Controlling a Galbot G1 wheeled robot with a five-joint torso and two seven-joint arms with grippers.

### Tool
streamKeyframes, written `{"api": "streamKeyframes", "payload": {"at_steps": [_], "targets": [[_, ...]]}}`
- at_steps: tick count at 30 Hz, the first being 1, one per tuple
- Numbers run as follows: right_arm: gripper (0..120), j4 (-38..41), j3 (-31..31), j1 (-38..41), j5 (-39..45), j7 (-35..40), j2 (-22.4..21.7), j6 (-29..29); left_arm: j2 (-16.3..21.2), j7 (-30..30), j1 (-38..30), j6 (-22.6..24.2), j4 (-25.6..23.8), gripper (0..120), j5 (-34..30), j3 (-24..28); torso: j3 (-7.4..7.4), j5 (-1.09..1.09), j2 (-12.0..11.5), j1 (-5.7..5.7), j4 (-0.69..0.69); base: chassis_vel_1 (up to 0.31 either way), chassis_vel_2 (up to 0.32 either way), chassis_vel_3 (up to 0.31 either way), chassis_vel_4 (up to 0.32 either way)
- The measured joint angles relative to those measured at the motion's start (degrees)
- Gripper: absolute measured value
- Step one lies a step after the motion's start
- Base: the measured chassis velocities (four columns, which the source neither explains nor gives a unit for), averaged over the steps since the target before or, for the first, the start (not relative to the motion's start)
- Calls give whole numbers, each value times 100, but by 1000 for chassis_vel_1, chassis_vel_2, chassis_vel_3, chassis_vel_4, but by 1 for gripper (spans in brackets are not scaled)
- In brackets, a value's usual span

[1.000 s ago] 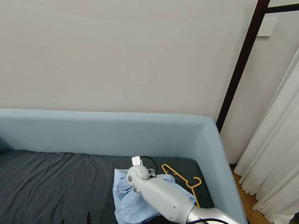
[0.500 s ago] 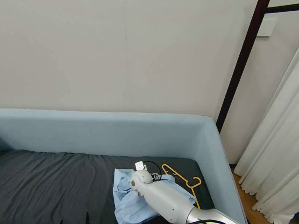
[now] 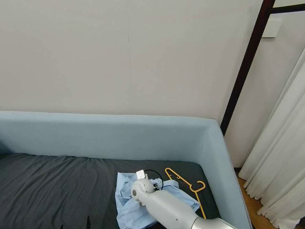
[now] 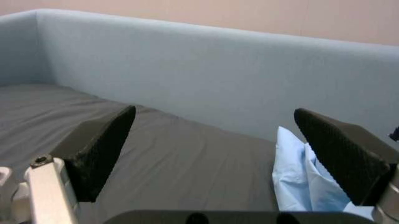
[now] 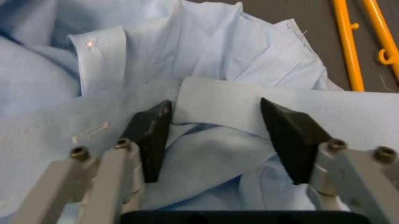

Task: Pick up the clothes from the sofa and hang them on the clothes hanger.

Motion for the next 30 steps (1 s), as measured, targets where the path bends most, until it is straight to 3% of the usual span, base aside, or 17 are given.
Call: {"api": "streamKeyframes", "payload": {"at_steps": [14, 23, 30], "targets": [[3, 66, -61, -19, 29, -4, -1, -74, -45, -4, 33, 0, -61, 100, 6, -47, 0, 0, 0, 0, 0, 0, 0, 0, 0], [0, 376, -95, -80, 119, 59, -2, -75, -55, -11, 32, 0, -69, 100, 10, -52, 0, 0, 0, 0, -1, 0, 0, 0, 0], [0, 1172, -117, -46, 259, 183, -34, -42, -37, -13, 13, 17, -95, 100, 8, -38, 0, 1, 0, 0, 2, 0, 0, 0, 0]]}}
